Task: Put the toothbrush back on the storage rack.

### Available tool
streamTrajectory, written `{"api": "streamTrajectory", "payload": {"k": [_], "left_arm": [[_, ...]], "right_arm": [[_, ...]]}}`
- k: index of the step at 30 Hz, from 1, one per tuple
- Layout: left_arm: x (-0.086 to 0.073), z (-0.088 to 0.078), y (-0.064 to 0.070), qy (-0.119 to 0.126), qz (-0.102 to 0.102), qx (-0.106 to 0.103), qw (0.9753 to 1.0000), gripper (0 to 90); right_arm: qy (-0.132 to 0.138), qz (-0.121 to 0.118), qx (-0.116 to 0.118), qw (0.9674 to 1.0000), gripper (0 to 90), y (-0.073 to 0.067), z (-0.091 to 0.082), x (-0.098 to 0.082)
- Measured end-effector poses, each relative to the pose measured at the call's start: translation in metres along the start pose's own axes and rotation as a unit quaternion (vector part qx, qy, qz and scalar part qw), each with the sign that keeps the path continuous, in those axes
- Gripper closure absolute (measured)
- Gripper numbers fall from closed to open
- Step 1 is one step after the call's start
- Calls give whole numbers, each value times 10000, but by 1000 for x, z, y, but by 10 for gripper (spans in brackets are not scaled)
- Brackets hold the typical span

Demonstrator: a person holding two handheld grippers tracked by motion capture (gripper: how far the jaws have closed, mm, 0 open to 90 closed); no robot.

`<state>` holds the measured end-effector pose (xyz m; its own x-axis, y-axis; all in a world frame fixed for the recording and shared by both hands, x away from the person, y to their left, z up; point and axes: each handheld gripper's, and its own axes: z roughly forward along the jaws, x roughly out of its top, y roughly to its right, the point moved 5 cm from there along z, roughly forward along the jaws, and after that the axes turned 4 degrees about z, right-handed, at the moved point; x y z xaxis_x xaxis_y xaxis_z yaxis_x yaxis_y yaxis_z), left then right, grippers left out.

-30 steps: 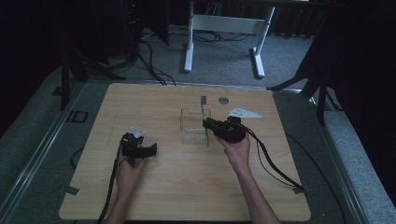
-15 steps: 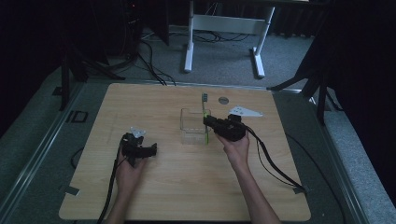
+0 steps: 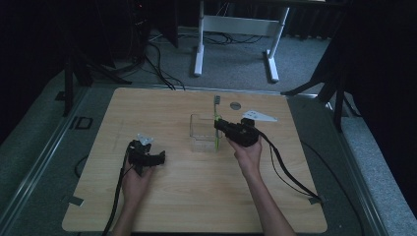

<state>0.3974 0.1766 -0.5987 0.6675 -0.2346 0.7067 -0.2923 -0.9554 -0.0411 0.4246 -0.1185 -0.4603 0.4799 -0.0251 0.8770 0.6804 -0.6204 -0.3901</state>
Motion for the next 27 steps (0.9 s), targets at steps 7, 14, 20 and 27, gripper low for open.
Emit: {"api": "streamTrajectory", "payload": {"k": [7,14,20,27], "left_arm": [[0,0,0,0,0,0,10000,141],[0,0,0,0,3,1,10000,140],[0,0,0,4,1,2,10000,140],[0,0,0,9,2,2,10000,140]], "right_arm": [[67,63,-12,10000,789,3,2,2],[129,138,-48,9998,789,7,3,4],[194,215,-54,9996,789,9,3,7],[312,206,-109,9992,789,12,3,11]]}}
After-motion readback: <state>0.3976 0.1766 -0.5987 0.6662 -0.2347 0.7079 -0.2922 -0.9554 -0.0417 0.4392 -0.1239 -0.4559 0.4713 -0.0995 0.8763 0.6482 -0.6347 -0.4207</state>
